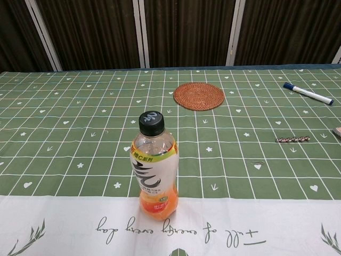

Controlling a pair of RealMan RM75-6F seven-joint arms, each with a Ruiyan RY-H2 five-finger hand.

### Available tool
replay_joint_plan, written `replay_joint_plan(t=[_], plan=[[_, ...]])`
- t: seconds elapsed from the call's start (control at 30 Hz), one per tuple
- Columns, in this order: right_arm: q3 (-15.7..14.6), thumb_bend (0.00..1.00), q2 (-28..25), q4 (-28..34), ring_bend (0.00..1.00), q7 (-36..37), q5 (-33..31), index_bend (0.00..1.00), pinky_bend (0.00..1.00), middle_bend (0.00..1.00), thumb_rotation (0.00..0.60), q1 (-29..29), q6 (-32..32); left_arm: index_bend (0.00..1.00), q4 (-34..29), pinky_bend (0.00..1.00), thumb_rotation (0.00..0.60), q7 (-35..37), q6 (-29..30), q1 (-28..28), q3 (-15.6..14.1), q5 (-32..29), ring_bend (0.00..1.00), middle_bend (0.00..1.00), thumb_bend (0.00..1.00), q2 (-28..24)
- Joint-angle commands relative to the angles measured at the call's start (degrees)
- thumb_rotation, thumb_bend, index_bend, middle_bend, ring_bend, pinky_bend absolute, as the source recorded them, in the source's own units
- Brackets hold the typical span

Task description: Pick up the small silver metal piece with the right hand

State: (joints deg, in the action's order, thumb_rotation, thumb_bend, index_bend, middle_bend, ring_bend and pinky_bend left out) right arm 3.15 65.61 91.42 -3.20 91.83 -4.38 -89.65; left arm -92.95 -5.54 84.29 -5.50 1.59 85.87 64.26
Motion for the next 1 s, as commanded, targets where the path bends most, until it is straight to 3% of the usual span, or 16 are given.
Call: replay_joint_plan(t=[0.03,0.6,1.0], plan=[[0.0,0.09,0.1,-0.1,0.0,0.0,-0.2,0.1,0.04,0.0,0.6,0.0,0.1,0.0,-0.1,0.0,0.6,-0.2,-0.2,-0.1,-0.1,-0.1,0.0,0.0,0.0,0.0],[1.8,0.1,1.1,2.5,0.0,-0.3,-2.8,0.12,0.04,0.0,0.6,-2.8,4.4,0.0,0.2,0.0,0.6,0.0,0.3,0.0,0.2,0.0,0.0,0.0,0.0,0.2],[7.2,0.12,7.6,6.9,0.0,-11.2,-11.7,0.31,0.04,0.02,0.6,-11.5,14.8,0.0,0.9,0.0,0.6,-0.1,1.0,0.1,0.9,-0.6,0.0,0.0,0.0,0.8]])
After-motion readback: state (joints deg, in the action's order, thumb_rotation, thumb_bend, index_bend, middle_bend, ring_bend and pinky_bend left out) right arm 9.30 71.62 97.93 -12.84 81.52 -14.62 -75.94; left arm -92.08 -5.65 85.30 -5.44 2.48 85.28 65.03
